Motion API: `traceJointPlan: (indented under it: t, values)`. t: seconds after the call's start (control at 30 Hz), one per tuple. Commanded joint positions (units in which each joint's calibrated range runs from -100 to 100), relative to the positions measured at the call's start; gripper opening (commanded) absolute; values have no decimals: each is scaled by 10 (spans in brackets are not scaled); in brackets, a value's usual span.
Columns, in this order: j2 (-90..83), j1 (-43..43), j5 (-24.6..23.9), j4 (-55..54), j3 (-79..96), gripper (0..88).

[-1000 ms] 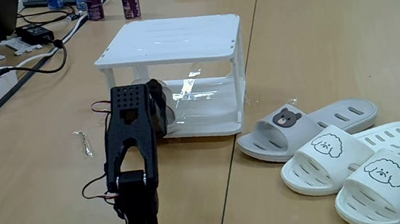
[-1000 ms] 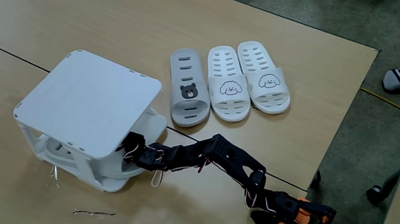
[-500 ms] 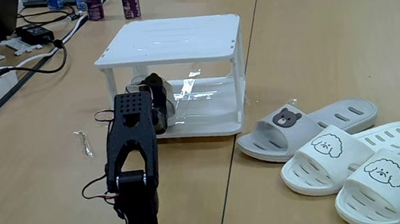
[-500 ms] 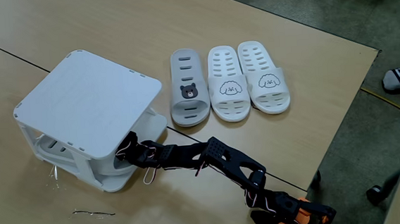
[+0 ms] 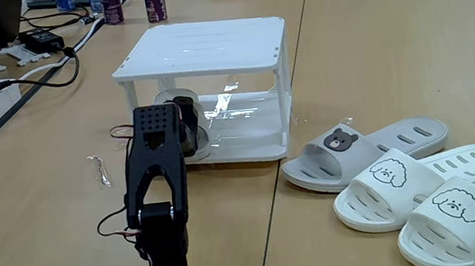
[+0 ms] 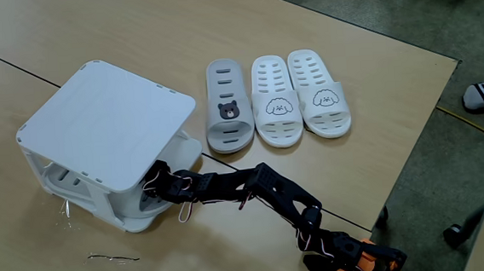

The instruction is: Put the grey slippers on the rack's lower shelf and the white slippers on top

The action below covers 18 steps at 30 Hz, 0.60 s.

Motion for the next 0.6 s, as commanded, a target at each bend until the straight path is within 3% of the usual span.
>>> traceJointPlan:
  t: [0.0, 0.17, 0.3, 0.57]
  values:
    - [-141, -1, 4, 2, 61, 190]
    - [-211, 0, 4, 2, 166, 190]
    - [-232, -2, 4, 1, 201, 296]
    - [-256, -3, 4, 1, 240, 304]
